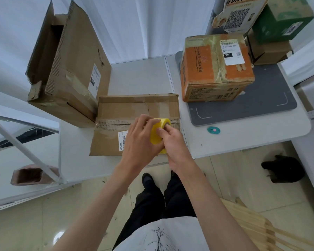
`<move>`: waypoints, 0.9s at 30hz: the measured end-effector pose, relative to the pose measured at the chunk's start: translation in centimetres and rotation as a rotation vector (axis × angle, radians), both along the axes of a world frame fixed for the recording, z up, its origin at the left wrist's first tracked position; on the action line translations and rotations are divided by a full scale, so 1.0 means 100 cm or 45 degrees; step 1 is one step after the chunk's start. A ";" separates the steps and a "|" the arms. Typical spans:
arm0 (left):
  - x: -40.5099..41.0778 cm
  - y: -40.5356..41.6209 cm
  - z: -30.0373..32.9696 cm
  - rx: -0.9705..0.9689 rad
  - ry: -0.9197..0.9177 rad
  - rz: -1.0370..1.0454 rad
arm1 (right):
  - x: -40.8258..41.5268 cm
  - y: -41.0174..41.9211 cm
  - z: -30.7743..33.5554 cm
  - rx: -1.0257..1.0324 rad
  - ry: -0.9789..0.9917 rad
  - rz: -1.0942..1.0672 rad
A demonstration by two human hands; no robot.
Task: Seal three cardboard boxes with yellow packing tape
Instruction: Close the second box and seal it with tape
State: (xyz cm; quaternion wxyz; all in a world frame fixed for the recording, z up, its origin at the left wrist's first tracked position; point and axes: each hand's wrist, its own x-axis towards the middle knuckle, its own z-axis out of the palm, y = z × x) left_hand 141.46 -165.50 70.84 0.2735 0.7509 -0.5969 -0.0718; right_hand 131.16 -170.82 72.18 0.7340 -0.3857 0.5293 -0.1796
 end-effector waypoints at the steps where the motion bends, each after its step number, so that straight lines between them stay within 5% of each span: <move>1: 0.004 0.004 0.004 0.045 0.064 -0.069 | -0.002 -0.001 0.000 -0.033 0.013 0.014; 5: 0.031 0.000 0.018 0.235 0.308 -0.198 | -0.010 -0.001 0.002 -0.095 0.014 0.115; 16: 0.055 -0.051 0.054 0.681 0.099 -0.333 | -0.012 0.006 0.004 -0.286 0.116 0.324; 27: 0.049 -0.063 0.057 0.856 0.070 -0.424 | -0.022 0.004 0.011 -0.290 0.032 0.371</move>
